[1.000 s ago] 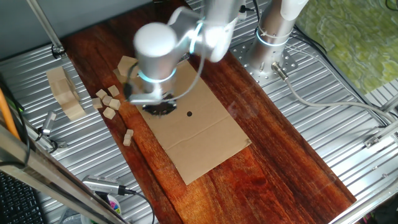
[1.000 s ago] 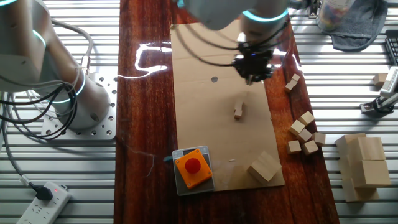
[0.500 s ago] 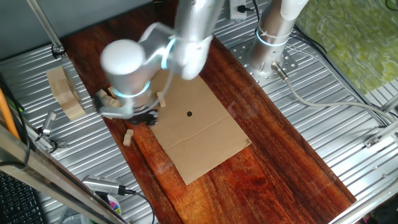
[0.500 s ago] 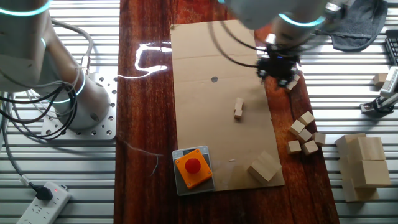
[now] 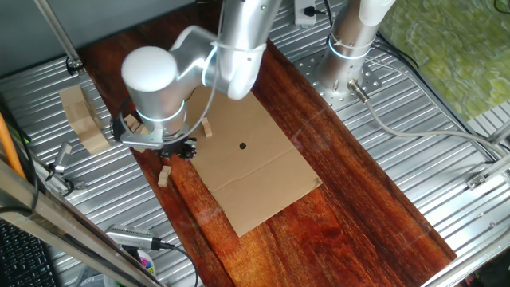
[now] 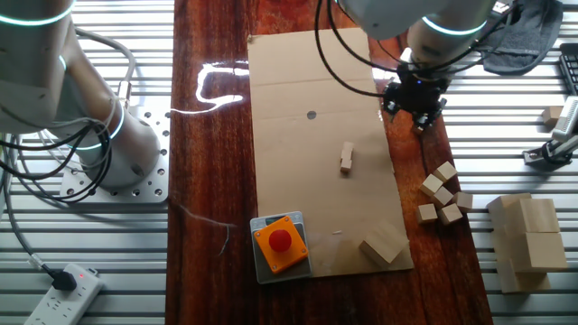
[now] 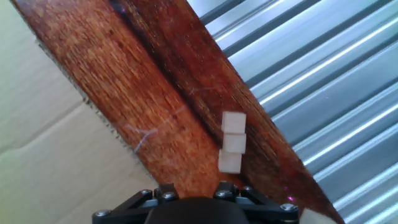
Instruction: Stack the blocks into a pyramid shape
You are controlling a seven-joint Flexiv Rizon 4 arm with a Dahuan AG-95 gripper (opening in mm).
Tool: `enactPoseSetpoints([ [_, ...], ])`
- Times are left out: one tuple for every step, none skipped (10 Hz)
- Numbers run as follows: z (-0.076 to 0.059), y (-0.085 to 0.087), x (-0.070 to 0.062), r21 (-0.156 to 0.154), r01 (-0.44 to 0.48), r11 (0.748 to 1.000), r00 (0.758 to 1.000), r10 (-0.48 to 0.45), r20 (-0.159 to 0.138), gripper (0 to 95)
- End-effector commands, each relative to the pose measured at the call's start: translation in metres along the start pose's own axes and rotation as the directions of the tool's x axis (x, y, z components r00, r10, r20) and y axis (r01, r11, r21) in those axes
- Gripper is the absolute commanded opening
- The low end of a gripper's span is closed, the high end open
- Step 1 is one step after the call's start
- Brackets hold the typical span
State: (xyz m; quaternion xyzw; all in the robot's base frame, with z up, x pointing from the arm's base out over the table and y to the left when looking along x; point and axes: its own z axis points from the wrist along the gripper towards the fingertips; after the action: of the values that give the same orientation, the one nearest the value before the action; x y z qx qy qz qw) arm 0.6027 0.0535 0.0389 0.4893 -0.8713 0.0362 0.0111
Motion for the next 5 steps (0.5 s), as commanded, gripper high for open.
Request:
enactPoseSetpoints([
  [0.0055,-0.0076,-0.0027,0.000,-0.005,1.000,1.000,0.005,-0.004,38.0],
  [0.0082,-0.0117,-0.0046,0.002,-0.012,1.000,1.000,0.012,-0.006,38.0],
  [0.0094,-0.0135,-0.0066,0.004,-0.016,1.000,1.000,0.016,-0.005,38.0],
  [0.0093,-0.0145,-0.0079,0.007,-0.017,1.000,1.000,0.017,-0.006,38.0],
  [0.0097,-0.0174,-0.0091,0.010,-0.018,1.000,1.000,0.018,-0.008,38.0],
])
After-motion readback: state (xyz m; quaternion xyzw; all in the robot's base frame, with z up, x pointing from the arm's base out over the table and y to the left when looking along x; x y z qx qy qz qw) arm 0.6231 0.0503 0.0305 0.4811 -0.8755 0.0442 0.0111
